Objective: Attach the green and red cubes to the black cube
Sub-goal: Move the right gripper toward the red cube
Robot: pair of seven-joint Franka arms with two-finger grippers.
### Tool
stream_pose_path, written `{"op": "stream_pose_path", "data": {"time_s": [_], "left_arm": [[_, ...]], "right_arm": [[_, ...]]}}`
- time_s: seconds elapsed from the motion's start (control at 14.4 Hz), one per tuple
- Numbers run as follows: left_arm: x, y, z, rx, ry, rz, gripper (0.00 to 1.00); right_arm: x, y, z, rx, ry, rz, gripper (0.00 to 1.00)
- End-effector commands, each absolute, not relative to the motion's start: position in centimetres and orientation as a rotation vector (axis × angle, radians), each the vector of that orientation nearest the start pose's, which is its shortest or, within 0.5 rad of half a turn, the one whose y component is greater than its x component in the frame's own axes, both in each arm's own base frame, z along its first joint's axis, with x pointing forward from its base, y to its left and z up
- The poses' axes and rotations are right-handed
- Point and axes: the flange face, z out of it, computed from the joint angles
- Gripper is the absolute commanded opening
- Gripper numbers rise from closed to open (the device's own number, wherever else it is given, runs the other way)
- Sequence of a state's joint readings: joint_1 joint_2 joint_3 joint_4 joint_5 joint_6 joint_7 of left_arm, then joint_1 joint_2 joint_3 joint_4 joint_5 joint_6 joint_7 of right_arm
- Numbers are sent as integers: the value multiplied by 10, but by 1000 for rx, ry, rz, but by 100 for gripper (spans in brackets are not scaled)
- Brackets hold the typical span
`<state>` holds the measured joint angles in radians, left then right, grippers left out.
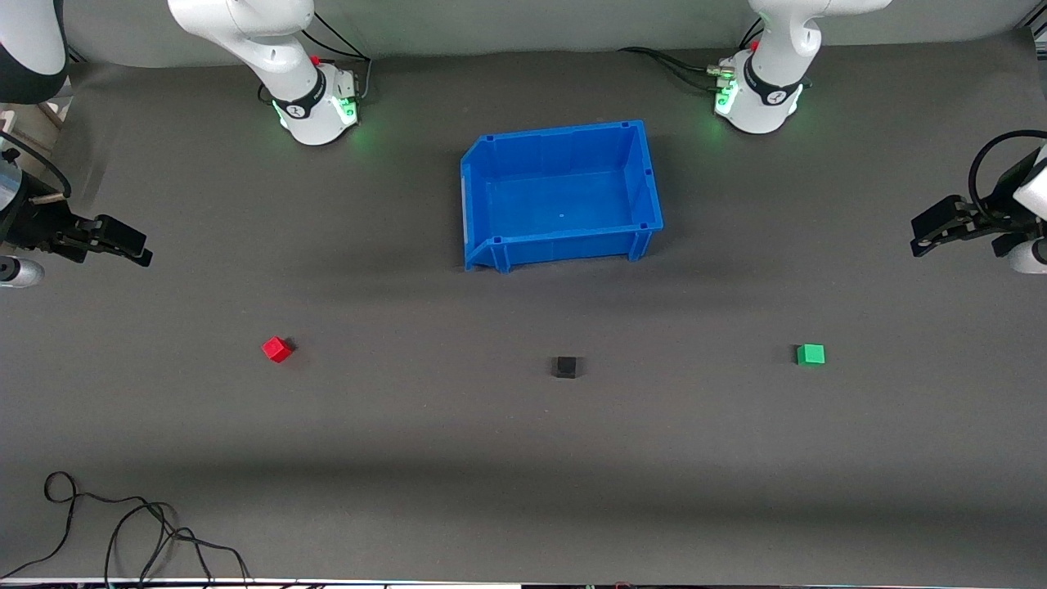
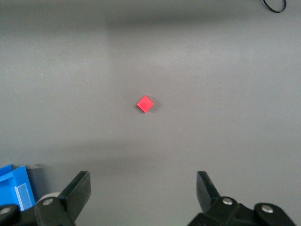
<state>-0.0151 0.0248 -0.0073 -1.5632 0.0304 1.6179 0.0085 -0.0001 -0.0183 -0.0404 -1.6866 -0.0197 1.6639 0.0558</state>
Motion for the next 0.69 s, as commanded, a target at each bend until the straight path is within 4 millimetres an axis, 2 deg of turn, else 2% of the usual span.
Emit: {"op": "stream_pose_path", "data": {"time_s": [0.0, 0.62], "left_arm": [[565, -10, 620, -3108, 75, -48, 100], [565, -14, 617, -3110, 80, -36, 100]], "right_arm": [[557, -23, 592, -3142, 168, 22, 100], [564, -23, 593, -3141, 173, 12, 100]]}}
